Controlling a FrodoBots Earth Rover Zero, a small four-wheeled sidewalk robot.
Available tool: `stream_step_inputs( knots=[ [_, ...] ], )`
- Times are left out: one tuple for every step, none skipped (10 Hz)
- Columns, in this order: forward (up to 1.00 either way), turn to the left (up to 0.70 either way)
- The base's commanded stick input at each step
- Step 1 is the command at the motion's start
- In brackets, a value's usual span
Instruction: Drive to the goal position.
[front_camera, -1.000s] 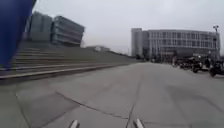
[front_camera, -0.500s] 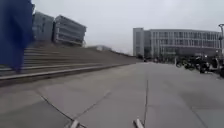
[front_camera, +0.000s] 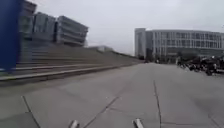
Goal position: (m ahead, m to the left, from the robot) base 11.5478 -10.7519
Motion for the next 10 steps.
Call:
stream_step_inputs(
  knots=[
    [0.85,-0.34],
    [0.85,-0.34],
    [0.85,-0.34],
    [0.85,-0.34],
    [0.85,-0.34],
    [0.85,-0.18],
    [0.85,-0.04],
    [0.85,-0.04],
    [0.85,-0.04],
    [0.85,-0.04]
  ],
)
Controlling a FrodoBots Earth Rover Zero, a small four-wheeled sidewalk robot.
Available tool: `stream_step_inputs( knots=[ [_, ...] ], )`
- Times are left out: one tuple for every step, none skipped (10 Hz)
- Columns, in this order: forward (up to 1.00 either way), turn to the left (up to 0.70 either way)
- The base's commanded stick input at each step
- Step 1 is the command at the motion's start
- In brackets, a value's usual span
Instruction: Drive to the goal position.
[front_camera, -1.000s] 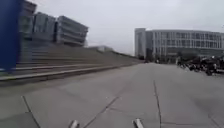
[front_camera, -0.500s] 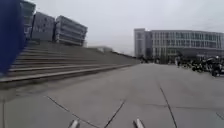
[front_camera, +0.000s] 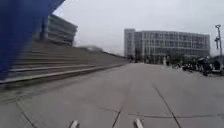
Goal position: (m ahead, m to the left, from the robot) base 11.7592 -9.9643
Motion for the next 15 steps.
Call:
stream_step_inputs(
  knots=[
    [0.85,-0.04],
    [0.85,-0.04],
    [0.85,-0.04],
    [0.85,-0.16],
    [0.85,-0.34],
    [0.85,-0.34],
    [0.85,-0.34],
    [0.85,-0.34],
    [0.85,-0.34],
    [0.85,-0.34],
    [0.85,-0.34],
    [0.85,-0.32],
    [0.85,-0.24],
    [0.85,-0.04],
    [0.85,-0.04]
  ],
)
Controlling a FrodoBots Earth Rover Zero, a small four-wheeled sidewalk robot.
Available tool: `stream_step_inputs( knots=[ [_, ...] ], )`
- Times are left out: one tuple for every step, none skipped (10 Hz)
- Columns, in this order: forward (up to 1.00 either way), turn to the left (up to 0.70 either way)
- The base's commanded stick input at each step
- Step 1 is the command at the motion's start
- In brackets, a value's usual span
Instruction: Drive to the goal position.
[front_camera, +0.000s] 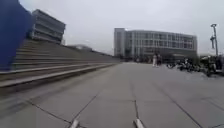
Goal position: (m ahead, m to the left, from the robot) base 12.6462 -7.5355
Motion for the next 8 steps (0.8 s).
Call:
stream_step_inputs(
  knots=[
    [0.85,-0.04],
    [0.85,-0.04],
    [0.85,-0.04],
    [0.85,-0.04],
    [0.85,-0.04],
    [0.85,-0.04],
    [0.85,-0.04],
    [0.85,-0.04]
  ],
)
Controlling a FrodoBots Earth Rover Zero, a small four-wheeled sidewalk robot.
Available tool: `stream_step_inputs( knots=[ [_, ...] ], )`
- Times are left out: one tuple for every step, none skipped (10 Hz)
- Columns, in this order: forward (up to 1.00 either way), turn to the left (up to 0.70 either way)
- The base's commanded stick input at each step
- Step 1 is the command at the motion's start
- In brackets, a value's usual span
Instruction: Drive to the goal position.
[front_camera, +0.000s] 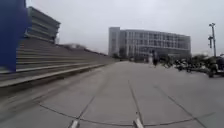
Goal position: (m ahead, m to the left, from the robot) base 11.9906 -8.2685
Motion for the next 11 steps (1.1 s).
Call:
stream_step_inputs(
  knots=[
    [0.85,-0.04],
    [0.85,-0.04],
    [0.85,-0.04],
    [0.85,-0.04],
    [0.85,-0.04],
    [0.85,-0.04],
    [0.85,-0.04],
    [0.85,-0.05],
    [0.85,-0.11],
    [0.85,-0.17],
    [0.85,-0.34]
  ],
)
